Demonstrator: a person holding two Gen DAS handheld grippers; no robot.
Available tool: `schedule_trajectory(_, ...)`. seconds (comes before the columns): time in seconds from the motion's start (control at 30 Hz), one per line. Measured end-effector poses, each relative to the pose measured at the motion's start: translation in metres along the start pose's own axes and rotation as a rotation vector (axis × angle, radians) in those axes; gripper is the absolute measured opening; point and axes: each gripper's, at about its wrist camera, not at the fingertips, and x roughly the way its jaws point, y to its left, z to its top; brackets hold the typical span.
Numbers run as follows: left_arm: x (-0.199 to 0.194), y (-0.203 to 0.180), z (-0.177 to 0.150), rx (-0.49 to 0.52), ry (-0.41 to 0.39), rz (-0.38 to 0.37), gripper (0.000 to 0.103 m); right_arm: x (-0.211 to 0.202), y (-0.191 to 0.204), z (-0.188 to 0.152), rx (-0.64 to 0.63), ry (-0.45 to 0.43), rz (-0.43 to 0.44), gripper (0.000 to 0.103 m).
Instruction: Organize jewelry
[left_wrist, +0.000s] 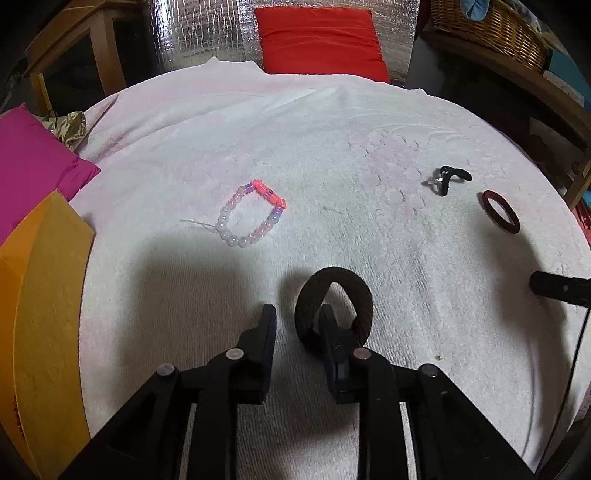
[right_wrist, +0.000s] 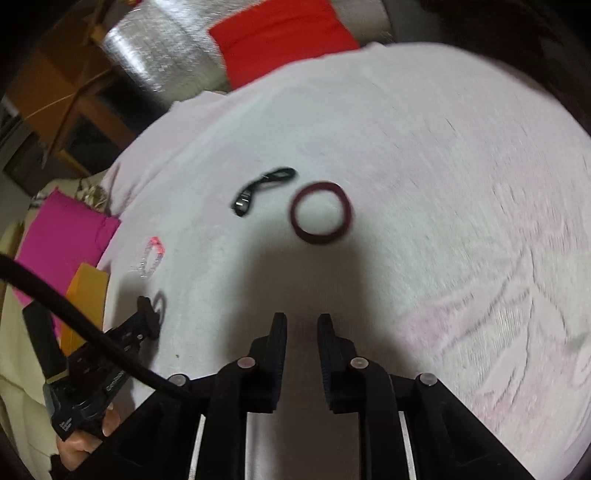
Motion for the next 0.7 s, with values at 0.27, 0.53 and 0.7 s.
schedule_trajectory(0.27,0.002,0.004,0.000,-0.008,0.005,-0.021,0.030,0.006,-0.011,0.002,0.086,-0.004,0.129,0.054)
schedule_trajectory(0.53,0.002,0.007,0.003,-0.036,0.013,-0.049,0.032,0.009,0.022,-0.010,-0.101,-0.010,0.169,0.101)
schedule_trajectory(0.7,-0.007,0.009,0.004,-0.039,-0.012,-0.040,0.045,0.008,0.024,-0.011,-0.117,0.015,0.157,0.101)
